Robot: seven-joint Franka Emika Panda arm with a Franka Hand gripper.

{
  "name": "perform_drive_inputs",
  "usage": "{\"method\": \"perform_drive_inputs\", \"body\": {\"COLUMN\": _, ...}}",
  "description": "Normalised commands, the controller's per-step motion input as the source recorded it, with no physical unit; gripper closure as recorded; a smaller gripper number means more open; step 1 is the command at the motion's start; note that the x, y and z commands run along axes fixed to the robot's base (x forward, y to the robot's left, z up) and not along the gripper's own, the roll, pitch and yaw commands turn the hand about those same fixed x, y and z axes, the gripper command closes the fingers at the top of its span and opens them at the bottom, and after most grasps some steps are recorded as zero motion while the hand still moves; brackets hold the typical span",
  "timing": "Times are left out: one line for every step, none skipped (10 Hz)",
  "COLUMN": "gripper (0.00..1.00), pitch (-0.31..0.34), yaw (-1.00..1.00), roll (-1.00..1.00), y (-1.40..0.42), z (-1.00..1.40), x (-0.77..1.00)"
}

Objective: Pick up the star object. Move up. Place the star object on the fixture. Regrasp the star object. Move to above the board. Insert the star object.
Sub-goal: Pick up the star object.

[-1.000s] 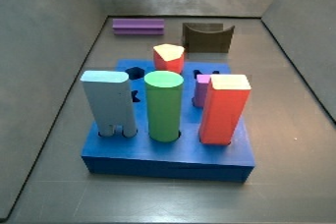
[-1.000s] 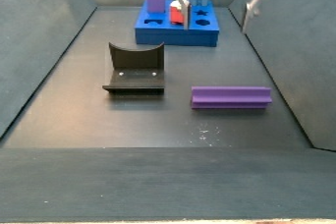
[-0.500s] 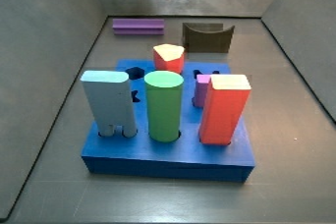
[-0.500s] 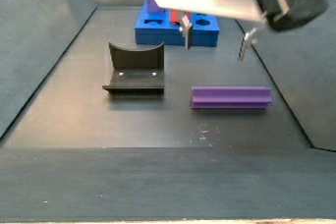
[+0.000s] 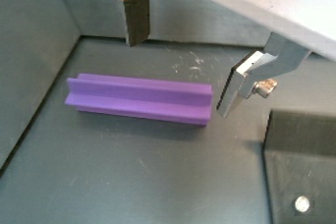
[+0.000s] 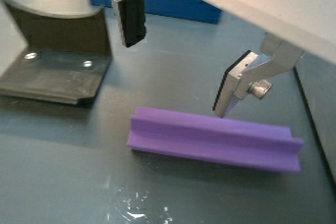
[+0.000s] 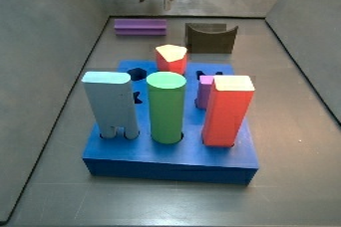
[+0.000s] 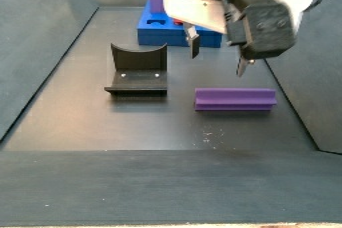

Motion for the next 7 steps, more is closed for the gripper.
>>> {"method": "perform_drive_inputs", "body": {"gripper": 0.00, "pitch": -0.196, "yaw": -0.84, "roll": -0.25, "y": -0.06, "z": -0.31, "x": -0.10}}
{"method": "perform_drive_inputs", "body": {"gripper": 0.00, "pitch": -0.130, "yaw": -0.86, "roll": -0.10, "y": 0.00, "z": -0.16, "x": -0.05}}
{"method": "perform_drive_inputs", "body": {"gripper": 0.00, "pitch": -0.179, "yaw": -0.70, "roll": -0.15, "y": 0.05, "z": -0.20, "x": -0.08}}
{"method": "perform_drive_inputs", "body": {"gripper": 0.00, "pitch": -0.146, "yaw": -0.55, "roll": -0.15, "y": 0.20, "z": -0.28, "x": -0.20}}
{"method": "perform_drive_inputs", "body": {"gripper": 0.00, "pitch": -0.144, "yaw": -0.57, "roll": -0.15, "y": 0.19, "z": -0.30, "x": -0.22}}
{"method": "perform_drive_inputs", "body": {"gripper": 0.00, "pitch": -0.147, "yaw": -0.55, "roll": -0.13, "y": 0.21, "z": -0.30, "x": -0.29}}
{"method": "perform_drive_inputs", "body": {"gripper": 0.00, "pitch": -0.166, "yaw": -0.55, "roll": -0.15, "y": 0.19, "z": -0.29, "x": -0.29}}
